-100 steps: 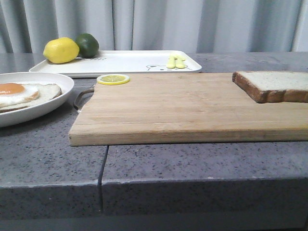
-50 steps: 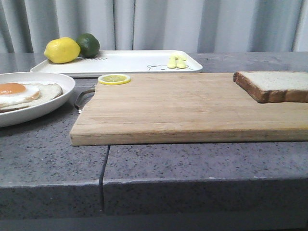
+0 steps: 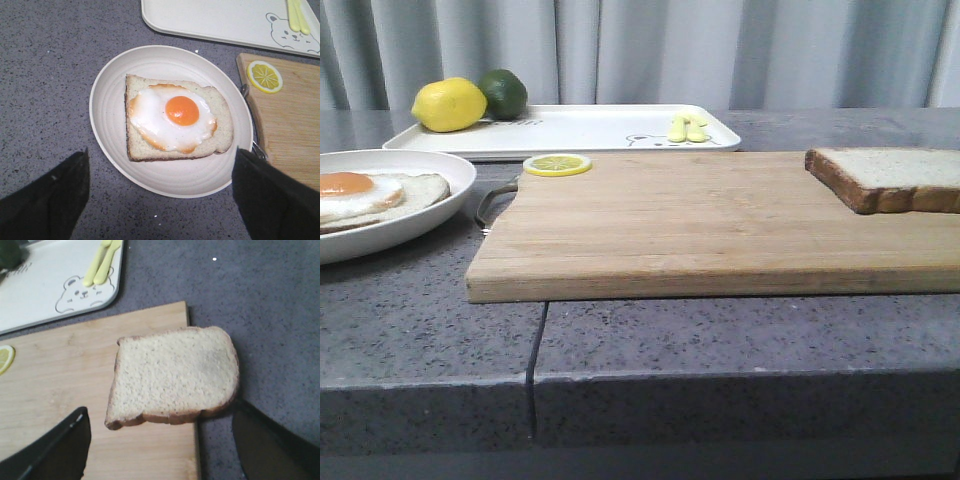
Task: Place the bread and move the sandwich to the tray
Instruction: 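Lower the right gripper and grasp the bread slice by its edge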
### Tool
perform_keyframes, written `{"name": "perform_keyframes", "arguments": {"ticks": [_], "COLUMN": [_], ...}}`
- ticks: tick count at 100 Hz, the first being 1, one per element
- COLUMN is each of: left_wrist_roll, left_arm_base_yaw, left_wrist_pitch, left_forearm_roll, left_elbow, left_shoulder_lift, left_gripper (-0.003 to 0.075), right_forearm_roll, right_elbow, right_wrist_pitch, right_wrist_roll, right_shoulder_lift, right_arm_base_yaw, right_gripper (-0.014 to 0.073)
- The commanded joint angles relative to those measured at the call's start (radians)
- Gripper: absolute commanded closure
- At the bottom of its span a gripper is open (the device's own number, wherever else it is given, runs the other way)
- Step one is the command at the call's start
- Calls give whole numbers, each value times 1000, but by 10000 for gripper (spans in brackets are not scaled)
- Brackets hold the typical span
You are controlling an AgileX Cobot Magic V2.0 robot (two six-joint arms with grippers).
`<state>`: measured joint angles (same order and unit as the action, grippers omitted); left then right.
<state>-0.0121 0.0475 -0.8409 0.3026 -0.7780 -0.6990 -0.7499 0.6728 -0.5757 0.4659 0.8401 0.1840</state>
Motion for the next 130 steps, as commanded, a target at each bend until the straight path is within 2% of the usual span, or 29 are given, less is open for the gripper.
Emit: {"name": "perform_keyframes", "arguments": {"ticks": [1, 29, 48, 130], "left_wrist_roll": [3, 3, 3, 3], "left_arm_base_yaw": [3, 3, 3, 3], "left_wrist_pitch": [67, 67, 67, 67], "left_forearm_roll": [23, 23, 23, 23], "left_elbow": [-38, -38, -38, -38], "left_shoulder_lift": [4, 4, 4, 4], "left_gripper": [174, 174, 174, 174], "right_forearm_roll": [-155, -382, -528, -590], "right_elbow": [37, 37, 37, 37], "right_wrist_pitch": [59, 22, -24, -64], "right_wrist_roll": [118, 260, 352, 427], "right_shoulder_lift": [28, 139, 221, 483], "right_arm_base_yaw": [37, 166, 195, 195], "right_gripper": [12, 12, 12, 12]}}
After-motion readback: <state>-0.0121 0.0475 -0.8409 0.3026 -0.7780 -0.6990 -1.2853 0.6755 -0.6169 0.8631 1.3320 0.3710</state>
